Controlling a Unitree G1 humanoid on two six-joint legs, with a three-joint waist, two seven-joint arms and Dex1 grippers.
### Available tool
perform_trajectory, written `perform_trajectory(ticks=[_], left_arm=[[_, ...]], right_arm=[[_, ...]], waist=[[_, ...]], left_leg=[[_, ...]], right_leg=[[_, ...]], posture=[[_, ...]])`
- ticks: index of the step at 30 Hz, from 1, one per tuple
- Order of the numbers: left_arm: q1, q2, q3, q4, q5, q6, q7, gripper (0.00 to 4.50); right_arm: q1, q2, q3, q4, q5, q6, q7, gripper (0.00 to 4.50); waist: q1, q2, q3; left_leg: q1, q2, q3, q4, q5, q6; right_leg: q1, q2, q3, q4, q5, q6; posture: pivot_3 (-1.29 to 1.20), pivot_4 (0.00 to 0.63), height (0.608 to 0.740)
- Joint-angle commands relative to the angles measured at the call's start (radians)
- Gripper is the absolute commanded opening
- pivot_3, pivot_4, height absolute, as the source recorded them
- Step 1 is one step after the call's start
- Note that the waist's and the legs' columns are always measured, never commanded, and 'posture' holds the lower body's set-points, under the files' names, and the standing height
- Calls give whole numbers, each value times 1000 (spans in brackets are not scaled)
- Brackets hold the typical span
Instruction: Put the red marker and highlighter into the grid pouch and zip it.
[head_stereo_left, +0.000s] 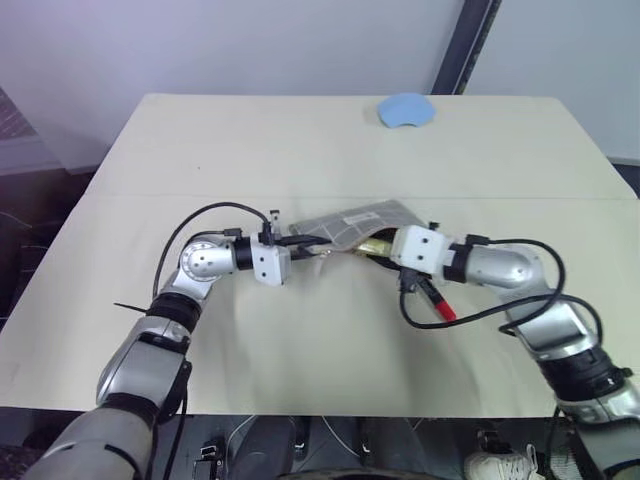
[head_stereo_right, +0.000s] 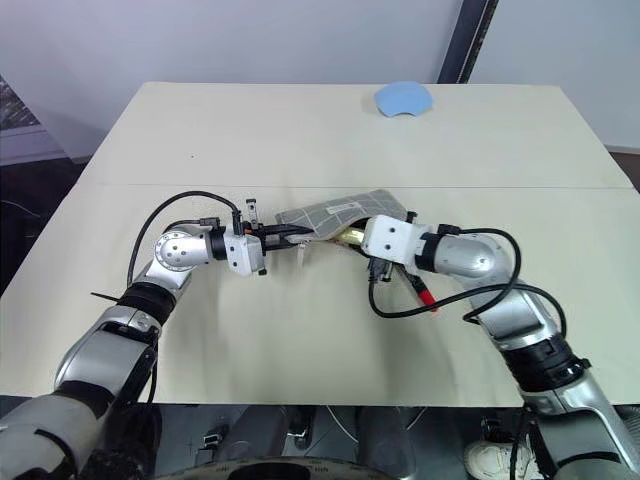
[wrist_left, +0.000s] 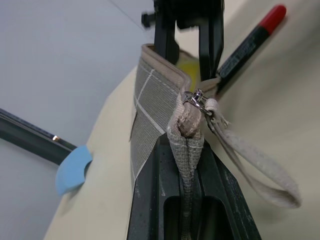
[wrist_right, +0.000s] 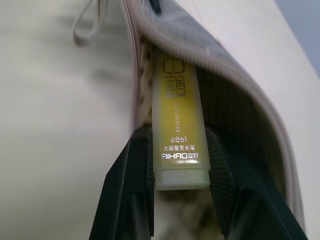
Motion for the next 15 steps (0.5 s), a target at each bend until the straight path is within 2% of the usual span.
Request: perform_trajectory(ticks=[1,5,7,8,12,15], left_arm=[[-29,-2,9,-39,-86,31,-67,0],[-19,4,17,-52,-120,27,-117,0],[-17,3,22,-50,-106,15,-108,0],[-13,0,29,-49,-105,23,-99,0],[2,-2,40,-57,-101,43,-80,0],[21,6,51,-63,-92,63,-56,0]], right_arm=[[-19,7,1,2,-8,-124,12,876],[-36,22,13,42,-25,-193,25,876],[-33,43,-16,25,61,-138,60,1964],[-25,38,-34,22,53,-152,46,2346],[32,16,-104,-36,93,-120,38,4443],[118,-20,-182,-161,157,-32,43,4483]], waist=[[0,0,0],[-2,0,0],[-2,0,0],[-3,0,0],[2,0,0],[1,0,0]], left_leg=[[0,0,0,0,0,0],[0,0,0,0,0,1],[0,0,0,0,0,0],[0,0,0,0,0,0],[0,0,0,0,0,0],[0,-1,0,0,-1,1]], right_leg=[[0,0,0,0,0,0],[0,0,0,0,0,0],[-1,0,0,0,0,0],[-1,0,0,1,0,0],[0,0,0,1,0,0],[0,0,0,0,0,0]], posture=[[0,150,739],[0,150,739],[0,150,739],[0,150,739],[0,150,739],[0,150,739]])
